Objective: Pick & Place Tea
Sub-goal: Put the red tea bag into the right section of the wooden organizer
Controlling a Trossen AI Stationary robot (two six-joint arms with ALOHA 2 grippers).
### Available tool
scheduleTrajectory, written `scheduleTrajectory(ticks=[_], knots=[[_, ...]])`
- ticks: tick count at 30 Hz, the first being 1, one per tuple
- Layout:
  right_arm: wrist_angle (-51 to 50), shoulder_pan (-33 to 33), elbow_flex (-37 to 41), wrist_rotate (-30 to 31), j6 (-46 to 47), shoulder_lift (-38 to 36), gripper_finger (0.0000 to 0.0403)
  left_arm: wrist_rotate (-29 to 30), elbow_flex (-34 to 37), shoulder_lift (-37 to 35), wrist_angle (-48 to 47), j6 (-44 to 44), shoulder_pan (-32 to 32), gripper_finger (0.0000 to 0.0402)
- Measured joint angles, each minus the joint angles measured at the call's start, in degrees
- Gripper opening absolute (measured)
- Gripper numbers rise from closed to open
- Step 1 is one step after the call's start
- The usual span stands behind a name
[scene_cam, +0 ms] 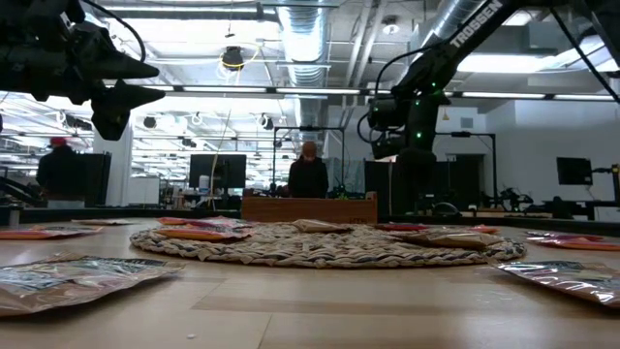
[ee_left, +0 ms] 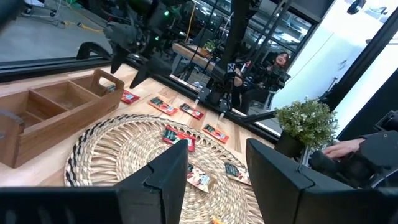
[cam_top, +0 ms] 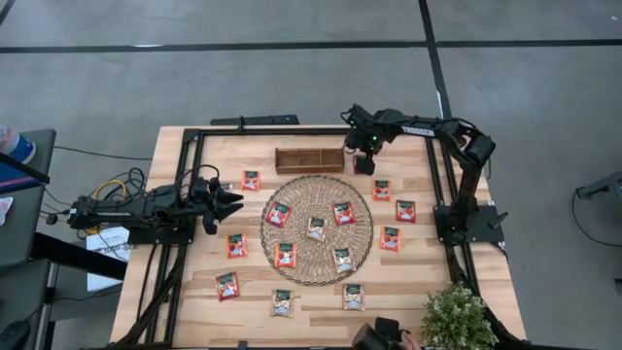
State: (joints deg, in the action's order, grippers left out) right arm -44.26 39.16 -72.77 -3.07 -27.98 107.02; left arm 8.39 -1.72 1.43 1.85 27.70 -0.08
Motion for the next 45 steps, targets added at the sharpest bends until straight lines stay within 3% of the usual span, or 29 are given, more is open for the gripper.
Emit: scheduleTrajectory(ticks=[30,45], knots=[[1.22,0.53,0.00,4.72,3.11,4.79,0.0316,0.03,0.00,0.02,-0.01,0.17,0.00,0.0154],[1.01,0.74,-0.02,4.66,5.56,4.83,0.0262,0.02,0.00,0.02,0.00,0.15,0.00,0.0154]])
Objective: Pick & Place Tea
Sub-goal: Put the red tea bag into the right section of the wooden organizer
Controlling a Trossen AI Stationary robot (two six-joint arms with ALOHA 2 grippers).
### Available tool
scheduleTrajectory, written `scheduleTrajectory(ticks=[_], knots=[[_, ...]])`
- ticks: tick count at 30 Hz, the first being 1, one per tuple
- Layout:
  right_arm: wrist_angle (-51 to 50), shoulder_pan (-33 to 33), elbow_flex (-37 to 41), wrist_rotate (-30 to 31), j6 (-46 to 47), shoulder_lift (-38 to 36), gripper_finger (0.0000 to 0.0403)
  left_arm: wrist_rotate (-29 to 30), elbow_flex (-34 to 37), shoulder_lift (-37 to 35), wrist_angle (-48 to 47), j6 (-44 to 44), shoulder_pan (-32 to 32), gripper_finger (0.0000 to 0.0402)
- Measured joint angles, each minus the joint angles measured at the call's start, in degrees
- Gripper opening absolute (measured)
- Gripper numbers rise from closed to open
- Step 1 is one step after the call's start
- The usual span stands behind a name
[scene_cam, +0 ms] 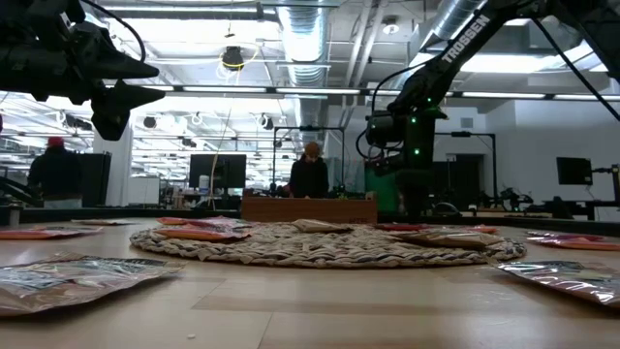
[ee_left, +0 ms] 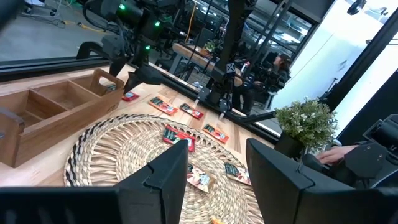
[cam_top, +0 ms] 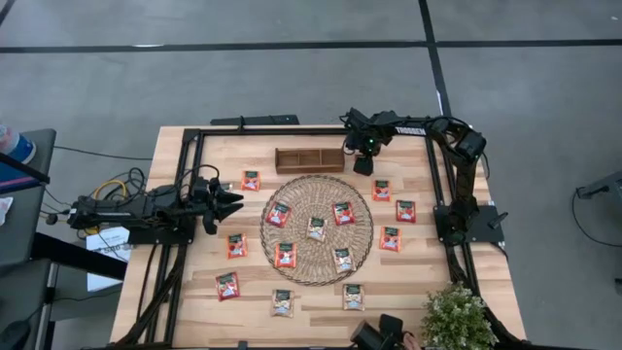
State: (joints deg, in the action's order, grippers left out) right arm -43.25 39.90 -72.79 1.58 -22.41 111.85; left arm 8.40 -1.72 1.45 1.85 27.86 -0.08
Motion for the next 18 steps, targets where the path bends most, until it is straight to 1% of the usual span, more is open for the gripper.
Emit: scheduleTrajectory(ticks=[6,18], knots=[[-1.78,0.00,0.00,-0.03,0.04,0.00,0.0230,0.00,0.00,0.00,0.00,0.00,0.00,0.0154],[-3.06,0.00,0.00,-0.14,0.85,0.00,0.0116,0.00,0.00,0.00,-0.01,0.00,0.00,0.0154]])
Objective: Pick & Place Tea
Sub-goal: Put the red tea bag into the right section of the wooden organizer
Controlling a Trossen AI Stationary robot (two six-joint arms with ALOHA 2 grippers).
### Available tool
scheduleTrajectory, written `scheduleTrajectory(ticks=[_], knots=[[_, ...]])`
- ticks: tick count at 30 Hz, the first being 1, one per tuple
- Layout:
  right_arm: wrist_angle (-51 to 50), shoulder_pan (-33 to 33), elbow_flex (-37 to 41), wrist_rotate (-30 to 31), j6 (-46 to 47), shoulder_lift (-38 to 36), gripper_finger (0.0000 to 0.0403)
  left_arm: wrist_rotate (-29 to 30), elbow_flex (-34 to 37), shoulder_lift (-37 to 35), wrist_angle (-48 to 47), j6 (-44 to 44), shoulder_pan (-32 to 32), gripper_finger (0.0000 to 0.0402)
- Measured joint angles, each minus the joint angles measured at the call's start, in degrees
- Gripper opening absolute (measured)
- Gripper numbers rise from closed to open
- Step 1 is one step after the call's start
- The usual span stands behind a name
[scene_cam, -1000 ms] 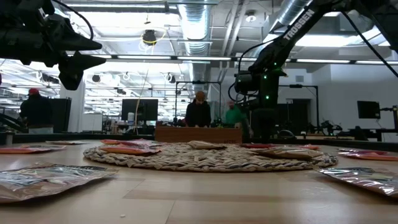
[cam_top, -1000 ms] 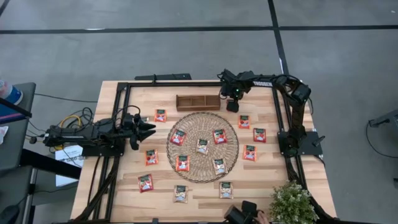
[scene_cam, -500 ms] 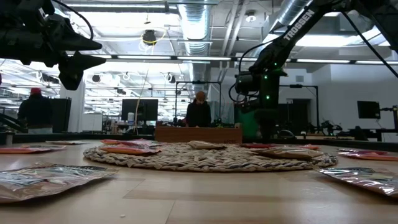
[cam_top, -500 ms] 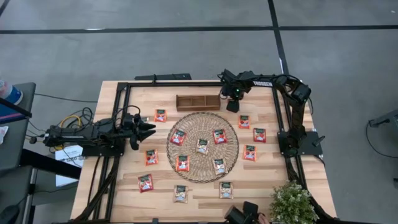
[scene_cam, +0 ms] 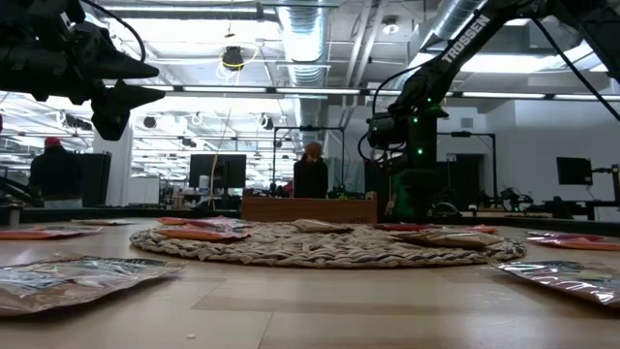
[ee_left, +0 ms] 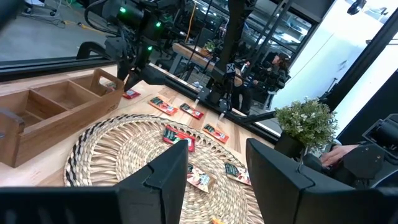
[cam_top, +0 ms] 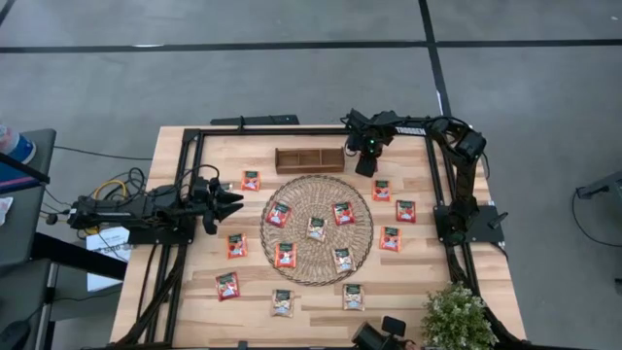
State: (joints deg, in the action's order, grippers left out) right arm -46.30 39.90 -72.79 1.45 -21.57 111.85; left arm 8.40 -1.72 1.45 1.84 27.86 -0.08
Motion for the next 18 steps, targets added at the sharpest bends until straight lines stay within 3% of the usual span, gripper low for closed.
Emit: scheduleTrajectory(ticks=[18], knots=[[-1.20,-0.13,0.00,-3.23,4.70,0.00,0.0024,0.00,0.00,0.00,0.01,0.00,0.00,0.0154]])
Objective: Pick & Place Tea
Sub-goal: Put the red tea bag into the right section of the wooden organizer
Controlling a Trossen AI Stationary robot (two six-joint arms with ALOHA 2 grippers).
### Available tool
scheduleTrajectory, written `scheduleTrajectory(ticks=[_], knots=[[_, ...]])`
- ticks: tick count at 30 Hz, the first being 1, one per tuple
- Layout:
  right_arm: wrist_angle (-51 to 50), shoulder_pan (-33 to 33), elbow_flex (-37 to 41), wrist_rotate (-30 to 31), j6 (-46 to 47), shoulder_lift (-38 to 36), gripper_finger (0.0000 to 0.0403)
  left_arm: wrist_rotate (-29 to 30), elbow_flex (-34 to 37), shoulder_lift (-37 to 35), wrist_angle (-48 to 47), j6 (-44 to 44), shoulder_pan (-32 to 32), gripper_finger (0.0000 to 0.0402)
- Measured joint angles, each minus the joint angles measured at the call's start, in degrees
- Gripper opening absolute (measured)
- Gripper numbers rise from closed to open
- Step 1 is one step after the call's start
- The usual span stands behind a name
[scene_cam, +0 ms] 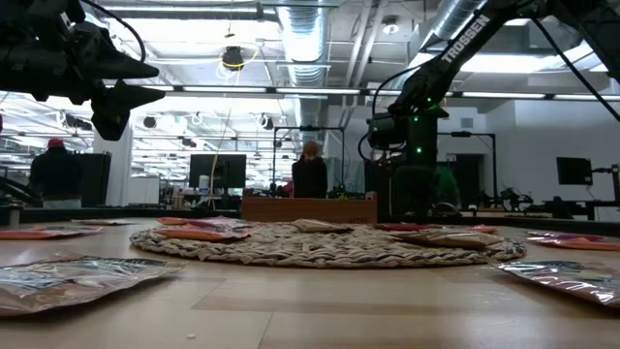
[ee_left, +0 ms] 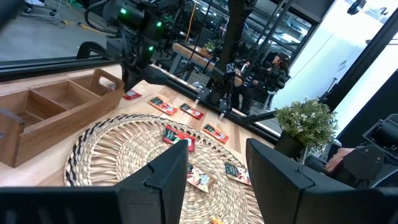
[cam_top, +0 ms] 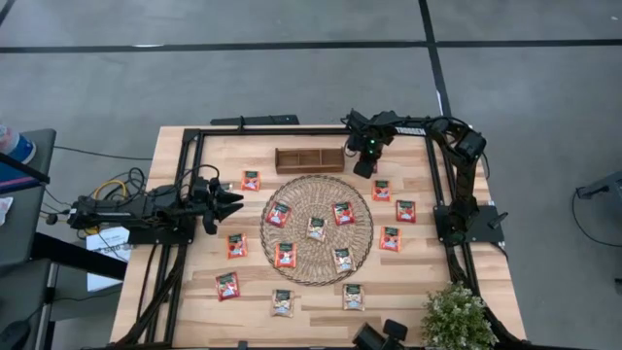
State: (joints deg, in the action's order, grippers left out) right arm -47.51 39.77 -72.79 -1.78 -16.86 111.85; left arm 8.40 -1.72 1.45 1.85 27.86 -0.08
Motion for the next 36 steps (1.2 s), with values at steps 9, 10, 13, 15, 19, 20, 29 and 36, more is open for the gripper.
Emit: scheduleTrajectory(ticks=[9,10,13,15,19,20,29,36], knots=[[-1.60,0.00,0.00,-2.11,1.47,0.00,0.0008,0.00,0.00,0.00,-0.02,-0.04,0.00,0.0154],[-1.67,0.01,0.00,-2.64,1.52,0.00,0.0008,0.00,0.00,0.00,-0.02,-0.05,0.00,0.0154],[-1.68,0.00,0.00,-4.10,2.26,0.00,0.0002,-0.02,0.00,0.00,-0.02,-0.07,0.00,0.0154],[-1.66,0.02,0.00,-4.82,3.01,0.00,0.0002,-0.02,0.00,0.00,-0.02,-0.08,0.00,0.0154],[-1.66,0.11,0.00,-5.49,3.41,0.00,0.0003,-0.02,0.00,0.00,-0.02,-0.11,0.00,0.0154],[-1.66,0.11,0.00,-5.83,3.44,0.00,0.0003,-0.02,0.00,0.00,-0.02,-0.11,0.00,0.0154],[-1.53,-2.53,0.00,-5.99,3.31,0.00,0.0036,-0.02,0.00,0.00,-0.02,-0.13,0.00,0.0154],[-3.71,-4.66,-0.40,-5.99,3.02,-0.34,0.0098,-0.02,0.00,0.00,-0.02,-0.15,0.00,0.0154]])
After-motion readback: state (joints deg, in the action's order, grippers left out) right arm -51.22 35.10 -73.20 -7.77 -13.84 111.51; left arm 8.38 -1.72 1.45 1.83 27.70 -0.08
